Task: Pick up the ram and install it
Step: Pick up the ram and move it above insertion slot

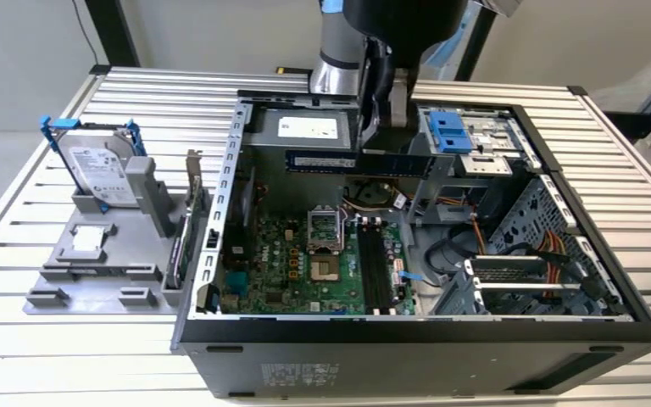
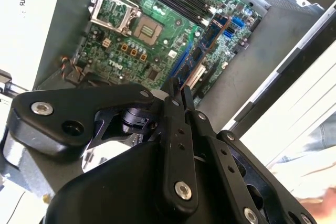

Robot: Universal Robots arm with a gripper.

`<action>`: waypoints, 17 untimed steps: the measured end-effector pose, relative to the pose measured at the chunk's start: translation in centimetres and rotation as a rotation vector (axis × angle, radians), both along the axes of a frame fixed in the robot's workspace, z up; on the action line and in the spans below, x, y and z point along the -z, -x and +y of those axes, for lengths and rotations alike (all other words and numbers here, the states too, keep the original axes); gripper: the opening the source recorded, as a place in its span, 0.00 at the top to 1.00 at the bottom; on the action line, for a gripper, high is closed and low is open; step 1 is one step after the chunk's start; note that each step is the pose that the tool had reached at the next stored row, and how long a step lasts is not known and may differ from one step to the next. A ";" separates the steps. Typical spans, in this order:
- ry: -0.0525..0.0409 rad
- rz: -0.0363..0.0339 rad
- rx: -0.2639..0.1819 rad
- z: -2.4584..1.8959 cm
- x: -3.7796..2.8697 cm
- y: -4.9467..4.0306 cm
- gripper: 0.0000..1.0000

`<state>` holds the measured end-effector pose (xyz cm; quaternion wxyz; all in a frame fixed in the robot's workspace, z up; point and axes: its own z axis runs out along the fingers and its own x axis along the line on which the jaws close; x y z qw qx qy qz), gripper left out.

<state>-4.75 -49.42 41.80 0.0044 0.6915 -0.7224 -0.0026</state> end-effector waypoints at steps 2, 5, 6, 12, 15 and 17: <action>0.0000 0.0000 0.002 0.06 0.00 -0.08 1.00; 0.0001 0.0000 0.004 0.12 0.00 -0.21 1.00; 0.0000 0.0000 0.004 0.13 0.00 -0.27 1.00; 0.0000 0.0000 0.007 0.21 0.00 -0.57 1.00; 0.0001 0.0000 0.009 0.25 0.00 -0.71 1.00; 0.0000 0.0000 0.010 0.28 0.00 -0.81 1.00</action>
